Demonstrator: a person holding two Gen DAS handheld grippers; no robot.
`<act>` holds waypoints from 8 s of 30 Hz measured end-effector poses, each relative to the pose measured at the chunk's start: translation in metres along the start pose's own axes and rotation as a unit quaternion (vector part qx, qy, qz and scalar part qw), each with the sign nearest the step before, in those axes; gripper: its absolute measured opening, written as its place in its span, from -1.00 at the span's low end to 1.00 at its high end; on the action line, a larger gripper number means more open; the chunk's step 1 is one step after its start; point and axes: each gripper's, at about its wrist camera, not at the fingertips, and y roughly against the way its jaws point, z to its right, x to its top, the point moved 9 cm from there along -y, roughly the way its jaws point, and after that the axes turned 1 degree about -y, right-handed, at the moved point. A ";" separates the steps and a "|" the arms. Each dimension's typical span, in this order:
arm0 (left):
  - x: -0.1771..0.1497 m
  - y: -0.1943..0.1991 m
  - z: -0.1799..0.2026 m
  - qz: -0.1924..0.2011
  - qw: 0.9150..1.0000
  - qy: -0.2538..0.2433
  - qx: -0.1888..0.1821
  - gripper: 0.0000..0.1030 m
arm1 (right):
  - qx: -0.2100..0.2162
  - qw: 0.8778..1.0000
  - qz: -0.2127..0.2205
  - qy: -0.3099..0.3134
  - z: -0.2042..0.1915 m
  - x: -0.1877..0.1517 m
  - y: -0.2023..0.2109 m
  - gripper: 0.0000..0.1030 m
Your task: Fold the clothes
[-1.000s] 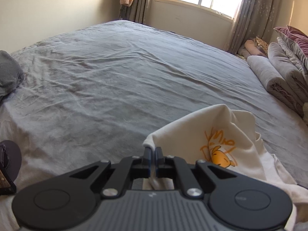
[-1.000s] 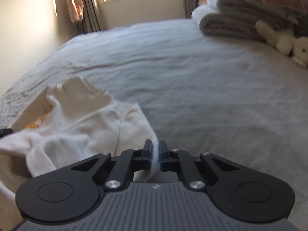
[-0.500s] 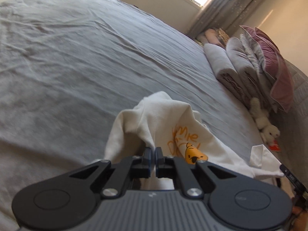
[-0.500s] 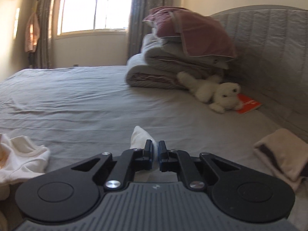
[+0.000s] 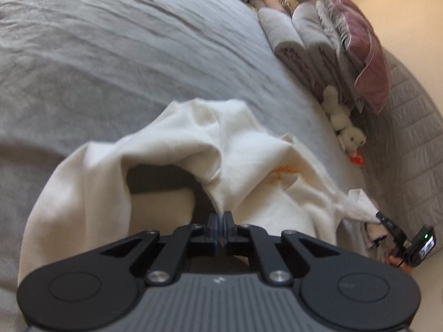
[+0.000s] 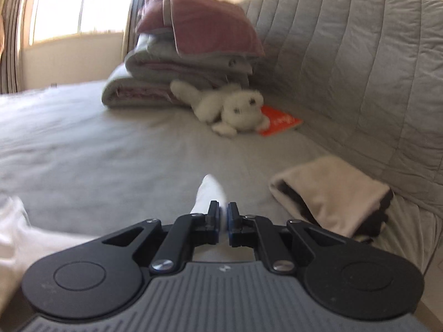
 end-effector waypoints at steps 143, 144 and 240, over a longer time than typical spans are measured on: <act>0.034 -0.068 0.047 0.081 0.988 -0.076 0.106 0.17 | 0.272 0.955 -0.097 0.072 -0.231 -0.051 0.023 -0.15; 0.030 -0.066 0.049 0.081 0.989 -0.075 0.102 0.17 | 0.273 0.954 -0.099 0.070 -0.229 -0.054 0.027 -0.15; 0.038 0.069 -0.061 0.157 0.947 -0.051 0.275 -0.91 | 0.343 0.891 -0.251 -0.157 -0.087 -0.087 0.055 -0.12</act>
